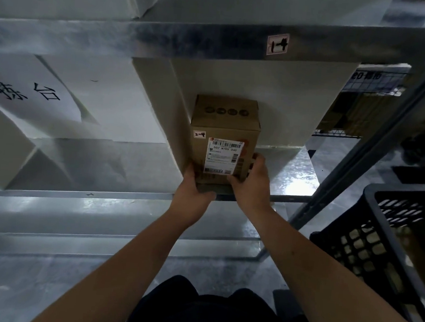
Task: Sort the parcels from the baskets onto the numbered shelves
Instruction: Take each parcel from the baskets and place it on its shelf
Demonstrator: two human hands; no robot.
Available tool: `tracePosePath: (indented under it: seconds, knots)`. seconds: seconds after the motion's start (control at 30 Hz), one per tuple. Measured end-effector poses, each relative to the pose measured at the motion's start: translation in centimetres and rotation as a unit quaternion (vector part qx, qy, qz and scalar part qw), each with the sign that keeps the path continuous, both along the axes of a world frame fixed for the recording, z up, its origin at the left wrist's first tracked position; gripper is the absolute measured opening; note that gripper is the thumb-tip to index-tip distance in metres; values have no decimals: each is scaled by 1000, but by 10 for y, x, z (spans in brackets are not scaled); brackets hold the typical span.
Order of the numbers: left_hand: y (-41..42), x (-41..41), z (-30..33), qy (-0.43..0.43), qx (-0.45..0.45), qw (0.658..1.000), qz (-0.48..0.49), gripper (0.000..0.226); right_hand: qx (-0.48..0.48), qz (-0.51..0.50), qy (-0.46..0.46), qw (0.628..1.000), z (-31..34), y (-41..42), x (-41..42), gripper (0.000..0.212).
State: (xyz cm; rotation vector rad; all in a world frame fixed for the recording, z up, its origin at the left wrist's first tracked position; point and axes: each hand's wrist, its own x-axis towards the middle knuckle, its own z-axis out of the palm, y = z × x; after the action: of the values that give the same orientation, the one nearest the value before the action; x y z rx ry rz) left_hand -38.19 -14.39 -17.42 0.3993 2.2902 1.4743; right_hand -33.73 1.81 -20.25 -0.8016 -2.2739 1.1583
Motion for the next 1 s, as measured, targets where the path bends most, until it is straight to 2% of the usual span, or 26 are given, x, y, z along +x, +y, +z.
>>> tracePosePath:
  seconds: [0.13, 0.4, 0.63, 0.73, 1.0]
  knots:
    - [3, 0, 4, -12, -24, 1000, 16, 89, -19, 13, -15, 1000, 4, 1, 1, 68]
    - [1, 26, 26, 24, -60, 997, 39, 64, -47, 94, -115, 988, 10, 1, 29, 37]
    - [-23, 54, 28, 104, -217, 970, -29, 62, 20, 161, -227, 960, 21, -9, 65, 54]
    - [-24, 57, 34, 103, -248, 962, -52, 65, 44, 190, -242, 951, 31, -16, 76, 58]
    - [-20, 58, 43, 159, -298, 925, -175, 66, 110, 170, -279, 939, 57, -29, 114, 59]
